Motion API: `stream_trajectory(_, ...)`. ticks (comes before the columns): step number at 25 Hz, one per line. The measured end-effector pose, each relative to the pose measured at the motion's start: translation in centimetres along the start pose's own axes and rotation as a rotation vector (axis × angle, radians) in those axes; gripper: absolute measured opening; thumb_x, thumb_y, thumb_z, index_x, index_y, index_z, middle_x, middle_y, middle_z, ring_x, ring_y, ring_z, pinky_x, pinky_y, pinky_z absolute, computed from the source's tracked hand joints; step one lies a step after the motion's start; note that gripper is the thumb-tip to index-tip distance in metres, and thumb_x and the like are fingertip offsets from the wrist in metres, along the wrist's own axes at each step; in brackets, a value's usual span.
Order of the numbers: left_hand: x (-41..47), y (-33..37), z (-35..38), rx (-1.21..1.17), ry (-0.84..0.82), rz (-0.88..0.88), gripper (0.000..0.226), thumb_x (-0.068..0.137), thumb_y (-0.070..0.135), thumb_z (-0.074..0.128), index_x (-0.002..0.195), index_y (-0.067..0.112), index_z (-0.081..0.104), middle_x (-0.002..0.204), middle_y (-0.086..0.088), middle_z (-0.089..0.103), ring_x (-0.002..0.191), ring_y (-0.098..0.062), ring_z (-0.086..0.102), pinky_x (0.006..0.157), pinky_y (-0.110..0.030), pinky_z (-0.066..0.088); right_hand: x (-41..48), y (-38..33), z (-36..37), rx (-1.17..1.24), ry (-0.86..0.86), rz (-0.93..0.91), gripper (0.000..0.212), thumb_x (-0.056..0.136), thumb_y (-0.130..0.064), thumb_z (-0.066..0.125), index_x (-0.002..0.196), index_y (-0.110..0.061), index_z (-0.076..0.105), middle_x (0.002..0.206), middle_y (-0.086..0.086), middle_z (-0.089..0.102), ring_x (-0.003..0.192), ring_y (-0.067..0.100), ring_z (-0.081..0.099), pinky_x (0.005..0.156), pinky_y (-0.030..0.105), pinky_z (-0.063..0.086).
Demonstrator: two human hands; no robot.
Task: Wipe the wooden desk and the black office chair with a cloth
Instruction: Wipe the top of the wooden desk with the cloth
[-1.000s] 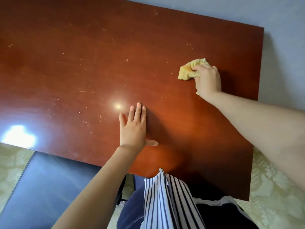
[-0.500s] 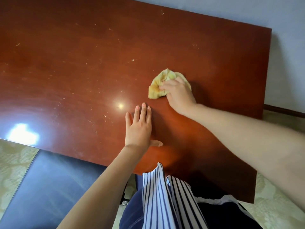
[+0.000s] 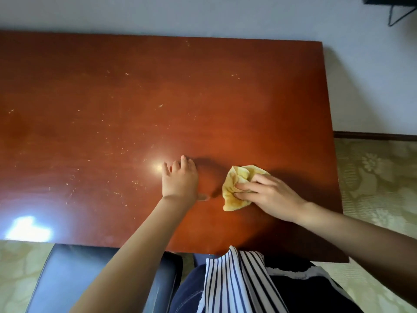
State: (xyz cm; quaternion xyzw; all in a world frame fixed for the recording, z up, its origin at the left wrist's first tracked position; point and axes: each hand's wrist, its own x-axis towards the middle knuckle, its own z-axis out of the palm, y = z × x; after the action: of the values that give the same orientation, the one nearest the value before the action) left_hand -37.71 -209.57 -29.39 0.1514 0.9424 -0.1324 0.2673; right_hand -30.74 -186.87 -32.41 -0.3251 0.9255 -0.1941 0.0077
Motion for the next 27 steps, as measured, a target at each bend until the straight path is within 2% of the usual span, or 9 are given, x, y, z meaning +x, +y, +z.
stream_trajectory(2,1.1,-0.5,-1.2,-0.002,0.082,0.017,0.081,0.080,0.065,0.058,0.138,0.014,0.036,0.139,-0.005,0.040,0.129,-0.025,0.041,0.115,-0.048,0.017,-0.7,1.7,-0.9,-0.041,0.019,0.040,0.034,0.070,0.002,0.079,0.100,-0.015,0.075,0.105,0.001,0.071,0.078,0.025,0.064,0.068,0.042,0.057)
stream_trajectory(4,2.4,-0.6,-2.3,-0.057,0.163,0.044,0.070,0.081,0.063,0.058,0.133,0.020,0.039,0.137,-0.002,0.041,0.129,-0.025,0.040,0.114,-0.048,0.018,-0.8,3.6,-1.9,-0.073,0.043,0.121,0.040,0.065,0.006,0.080,0.101,-0.013,0.075,0.105,0.004,0.071,0.079,0.028,0.065,0.067,0.043,0.057)
stream_trajectory(7,4.4,0.0,-3.2,-0.124,0.142,0.133,0.097,0.077,0.067,0.060,0.149,0.023,0.012,0.158,-0.003,0.010,0.144,-0.025,0.013,0.115,-0.050,0.010,0.3,6.3,-3.5,-0.116,0.036,0.235,0.048,0.059,0.014,0.079,0.101,-0.009,0.074,0.103,0.008,0.071,0.081,0.034,0.064,0.066,0.046,0.058)
stream_trajectory(9,6.0,0.2,-3.4,-0.118,0.099,0.182,0.115,0.072,0.073,0.059,0.151,0.024,-0.008,0.160,0.001,-0.013,0.147,-0.024,-0.009,0.116,-0.052,0.002,2.0,8.1,-4.3,-0.125,0.042,0.328,0.045,0.063,0.016,0.075,0.102,-0.007,0.074,0.104,0.011,0.070,0.088,0.040,0.062,0.069,0.049,0.057)
stream_trajectory(11,7.6,0.2,-3.4,-0.081,0.098,0.217,0.123,0.068,0.078,0.057,0.150,0.023,-0.017,0.158,0.002,-0.022,0.145,-0.025,-0.020,0.115,-0.054,-0.002,3.9,10.0,-5.1,-0.113,0.049,0.445,0.041,0.072,0.015,0.068,0.107,-0.007,0.072,0.110,0.013,0.068,0.094,0.042,0.058,0.074,0.050,0.055)
stream_trajectory(15,9.4,-0.2,-2.6,0.002,0.135,0.259,0.130,0.059,0.088,0.048,0.145,0.027,-0.027,0.156,0.007,-0.027,0.145,-0.022,-0.021,0.112,-0.058,-0.008,8.8,14.1,-5.7,-0.092,0.115,0.696,0.037,0.089,0.002,0.052,0.120,-0.015,0.065,0.126,0.006,0.061,0.107,0.036,0.047,0.083,0.043,0.049)
stream_trajectory(20,9.9,-0.4,-1.7,-0.021,0.184,0.257,0.131,0.055,0.091,0.046,0.137,0.029,-0.037,0.156,0.008,-0.027,0.145,-0.021,-0.019,0.112,-0.059,-0.008,16.5,16.7,-4.7,-0.122,0.227,0.884,0.035,0.096,-0.008,0.044,0.124,-0.020,0.062,0.126,-0.001,0.061,0.109,0.030,0.046,0.084,0.034,0.041)
stream_trajectory(24,9.8,-0.3,-1.6,-0.044,0.181,0.267,0.132,0.054,0.090,0.046,0.138,0.030,-0.035,0.156,0.008,-0.026,0.145,-0.022,-0.019,0.113,-0.058,-0.003,21.6,17.5,-3.8,-0.117,0.174,0.895,0.035,0.101,-0.020,0.037,0.128,-0.022,0.059,0.132,-0.002,0.056,0.122,0.026,0.040,0.100,0.030,0.032)
stream_trajectory(27,9.8,-0.5,-1.6,-0.059,0.170,0.257,0.131,0.053,0.090,0.047,0.138,0.032,-0.034,0.156,0.011,-0.026,0.145,-0.019,-0.019,0.113,-0.058,0.000,23.3,15.9,-2.3,-0.007,0.061,0.791,0.039,0.101,-0.030,0.031,0.134,-0.028,0.052,0.145,-0.002,0.042,0.131,0.020,0.032,0.108,0.026,0.023)
